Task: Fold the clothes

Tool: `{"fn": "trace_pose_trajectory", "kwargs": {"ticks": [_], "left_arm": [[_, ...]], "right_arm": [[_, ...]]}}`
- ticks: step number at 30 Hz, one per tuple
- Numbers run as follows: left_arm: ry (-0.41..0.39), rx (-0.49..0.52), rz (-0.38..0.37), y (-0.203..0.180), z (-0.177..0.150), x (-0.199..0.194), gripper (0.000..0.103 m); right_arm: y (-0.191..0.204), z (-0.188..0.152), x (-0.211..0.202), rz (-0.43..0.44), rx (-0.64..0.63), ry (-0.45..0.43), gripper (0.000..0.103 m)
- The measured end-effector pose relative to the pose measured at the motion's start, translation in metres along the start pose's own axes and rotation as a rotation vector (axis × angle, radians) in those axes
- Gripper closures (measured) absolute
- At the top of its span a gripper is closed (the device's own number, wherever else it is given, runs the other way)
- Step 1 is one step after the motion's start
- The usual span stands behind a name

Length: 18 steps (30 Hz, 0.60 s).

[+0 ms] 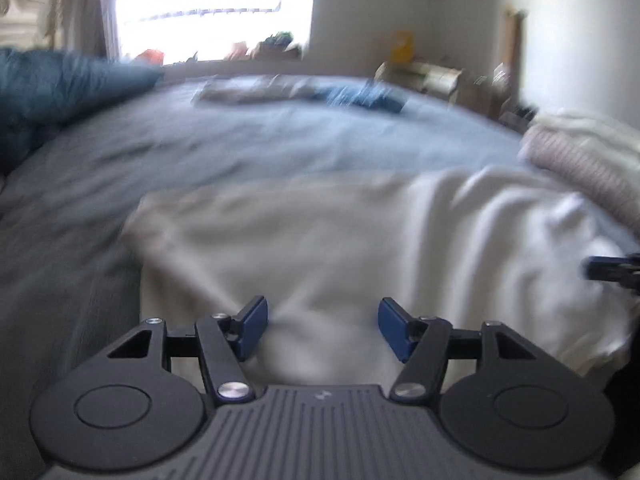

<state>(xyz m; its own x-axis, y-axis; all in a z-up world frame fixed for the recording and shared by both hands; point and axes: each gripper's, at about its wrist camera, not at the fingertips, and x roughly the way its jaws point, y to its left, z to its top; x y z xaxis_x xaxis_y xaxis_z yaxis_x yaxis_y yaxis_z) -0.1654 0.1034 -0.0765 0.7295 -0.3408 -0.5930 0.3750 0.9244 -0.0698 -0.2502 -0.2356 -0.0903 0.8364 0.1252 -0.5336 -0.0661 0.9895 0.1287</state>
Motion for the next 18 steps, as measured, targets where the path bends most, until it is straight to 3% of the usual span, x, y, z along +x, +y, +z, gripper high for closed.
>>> {"fn": "trace_pose_trajectory", "kwargs": {"ticks": [3,6,9,12,14,18], "left_arm": [[-0.013,-0.021,-0.002,0.005,-0.004,-0.006,0.04],[-0.003,-0.019,0.006,0.004,-0.004,-0.007,0.04],[0.006,-0.004,0.016,0.002,-0.002,-0.005,0.038],[0.008,-0.019,0.019,0.005,0.001,-0.003,0.038],[0.006,-0.03,0.021,0.007,0.0,-0.006,0.038],[-0.004,-0.08,0.026,0.022,-0.003,-0.022,0.036]], "right_arm": [[-0.025,-0.015,-0.021,0.063,0.09,0.002,0.097],[-0.037,-0.009,-0.037,0.081,0.125,0.033,0.096],[-0.052,0.014,-0.041,0.071,0.125,-0.048,0.095],[-0.068,0.042,-0.021,0.008,0.124,-0.12,0.093],[-0.081,0.048,0.001,-0.022,0.16,-0.095,0.093],[-0.096,0.017,0.015,-0.065,0.242,0.034,0.092]]}}
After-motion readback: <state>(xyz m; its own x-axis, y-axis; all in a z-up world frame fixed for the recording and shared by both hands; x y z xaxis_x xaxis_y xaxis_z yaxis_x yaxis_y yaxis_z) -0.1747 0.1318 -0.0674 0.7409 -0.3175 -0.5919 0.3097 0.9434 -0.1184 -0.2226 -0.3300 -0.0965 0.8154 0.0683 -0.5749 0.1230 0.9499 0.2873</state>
